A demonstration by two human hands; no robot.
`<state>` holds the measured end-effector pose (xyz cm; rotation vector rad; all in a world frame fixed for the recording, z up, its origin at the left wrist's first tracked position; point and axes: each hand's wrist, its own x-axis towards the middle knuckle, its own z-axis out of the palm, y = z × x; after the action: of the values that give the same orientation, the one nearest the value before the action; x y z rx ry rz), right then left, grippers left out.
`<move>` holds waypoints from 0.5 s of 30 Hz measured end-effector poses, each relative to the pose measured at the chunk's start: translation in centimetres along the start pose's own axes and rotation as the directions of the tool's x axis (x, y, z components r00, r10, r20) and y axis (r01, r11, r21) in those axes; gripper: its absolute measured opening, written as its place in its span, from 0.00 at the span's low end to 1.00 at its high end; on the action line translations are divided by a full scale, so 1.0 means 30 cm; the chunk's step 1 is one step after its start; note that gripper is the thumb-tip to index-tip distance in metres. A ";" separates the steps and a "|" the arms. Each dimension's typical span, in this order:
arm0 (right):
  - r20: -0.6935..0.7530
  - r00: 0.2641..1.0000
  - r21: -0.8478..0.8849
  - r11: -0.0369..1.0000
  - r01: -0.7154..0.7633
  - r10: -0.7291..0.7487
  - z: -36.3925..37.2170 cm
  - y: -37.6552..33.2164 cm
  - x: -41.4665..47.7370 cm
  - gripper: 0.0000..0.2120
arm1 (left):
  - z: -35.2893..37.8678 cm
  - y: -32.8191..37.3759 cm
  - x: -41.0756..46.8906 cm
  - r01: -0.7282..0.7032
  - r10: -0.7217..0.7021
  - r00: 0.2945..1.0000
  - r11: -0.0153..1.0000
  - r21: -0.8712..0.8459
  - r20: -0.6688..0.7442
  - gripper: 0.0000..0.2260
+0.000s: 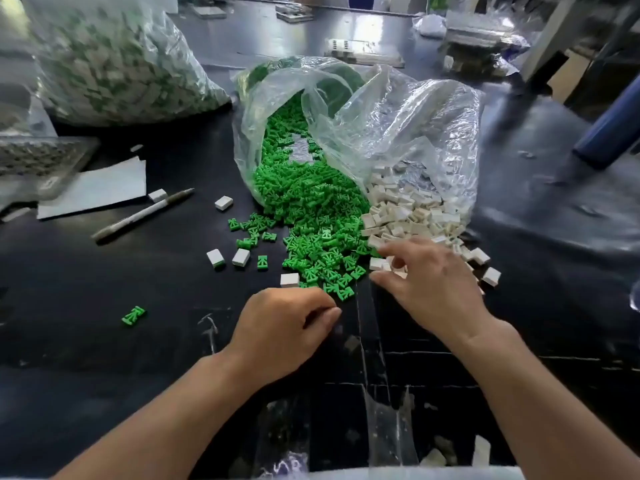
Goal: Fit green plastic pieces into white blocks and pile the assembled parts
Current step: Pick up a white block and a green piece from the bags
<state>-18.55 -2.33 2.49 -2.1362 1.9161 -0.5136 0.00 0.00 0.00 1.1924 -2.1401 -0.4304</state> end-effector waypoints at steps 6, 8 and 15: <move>-0.134 0.991 0.072 0.997 -0.022 0.031 0.065 0.039 -0.016 0.05 | -0.016 -0.015 0.015 0.182 -0.190 0.979 0.978 -0.098 -0.075 0.05; -0.169 0.986 0.052 0.998 0.025 -0.016 0.071 0.052 -0.014 0.04 | -0.010 -0.022 0.015 0.232 -0.238 0.970 0.967 -0.107 -0.045 0.03; -0.002 0.994 0.807 0.587 -0.064 0.111 0.058 0.039 -0.031 0.08 | 0.004 -0.017 0.024 0.493 -0.475 0.861 0.690 -0.531 0.182 0.10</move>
<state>-18.99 -1.68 0.35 -1.4050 1.3561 -1.1633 -0.05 -0.88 -0.10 1.3705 -1.5017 -1.2323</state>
